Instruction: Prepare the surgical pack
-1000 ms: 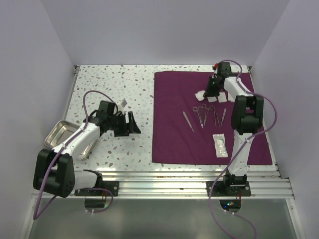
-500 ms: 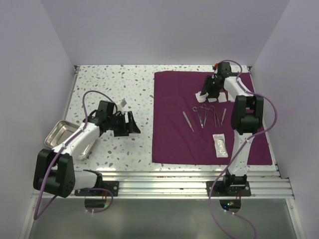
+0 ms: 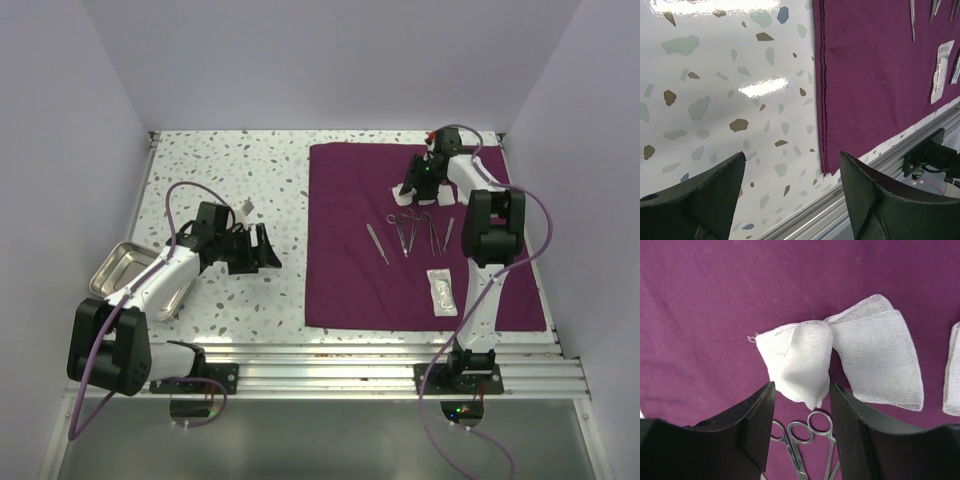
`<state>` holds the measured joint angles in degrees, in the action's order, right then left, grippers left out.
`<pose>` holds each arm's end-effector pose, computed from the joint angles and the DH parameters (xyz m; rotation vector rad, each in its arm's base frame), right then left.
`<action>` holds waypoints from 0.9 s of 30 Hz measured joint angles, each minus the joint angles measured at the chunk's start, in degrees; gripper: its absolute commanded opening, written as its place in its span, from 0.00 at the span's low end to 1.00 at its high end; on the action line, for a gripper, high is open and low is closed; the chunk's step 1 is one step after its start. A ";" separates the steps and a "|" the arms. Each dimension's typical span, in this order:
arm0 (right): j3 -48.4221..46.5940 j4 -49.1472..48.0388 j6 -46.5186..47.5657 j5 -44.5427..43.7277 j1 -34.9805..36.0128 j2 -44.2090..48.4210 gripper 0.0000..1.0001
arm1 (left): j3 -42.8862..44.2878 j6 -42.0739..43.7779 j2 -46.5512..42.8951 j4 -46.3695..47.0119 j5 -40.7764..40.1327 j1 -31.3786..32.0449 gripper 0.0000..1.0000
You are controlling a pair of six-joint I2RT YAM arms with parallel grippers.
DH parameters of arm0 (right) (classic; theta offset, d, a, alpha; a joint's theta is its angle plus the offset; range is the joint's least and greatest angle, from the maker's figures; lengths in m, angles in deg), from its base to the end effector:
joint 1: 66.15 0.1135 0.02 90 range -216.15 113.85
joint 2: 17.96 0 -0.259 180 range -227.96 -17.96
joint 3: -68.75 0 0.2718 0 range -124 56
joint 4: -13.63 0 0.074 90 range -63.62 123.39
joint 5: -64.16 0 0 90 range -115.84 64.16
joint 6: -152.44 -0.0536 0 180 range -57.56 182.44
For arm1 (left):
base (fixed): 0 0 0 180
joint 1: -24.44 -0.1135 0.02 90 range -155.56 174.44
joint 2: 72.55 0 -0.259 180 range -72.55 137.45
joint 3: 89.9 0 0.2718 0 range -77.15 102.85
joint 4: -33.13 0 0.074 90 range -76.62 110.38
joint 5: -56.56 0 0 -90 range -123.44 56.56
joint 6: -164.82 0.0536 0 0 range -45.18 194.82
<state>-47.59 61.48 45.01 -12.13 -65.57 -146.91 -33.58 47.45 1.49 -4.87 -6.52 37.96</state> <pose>0.5101 0.0179 0.1459 0.3039 2.6224 0.4222 0.2630 -0.0882 0.1792 -0.1235 2.6148 -0.8667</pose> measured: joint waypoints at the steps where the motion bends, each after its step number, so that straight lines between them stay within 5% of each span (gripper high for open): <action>1: 0.00 0.00 -0.13 0.39 -0.02 -0.07 0.50 | 0.00 0.00 0.02 0.00 0.00 0.00 0.80; 27: 4.92 -2.19 -1.42 0.79 -0.26 1.73 0.48 | 0.00 0.00 0.37 0.22 0.42 0.00 0.80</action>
<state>-42.67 59.29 43.59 -11.34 -65.83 -145.18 -33.58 47.45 1.86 -4.66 -6.10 37.96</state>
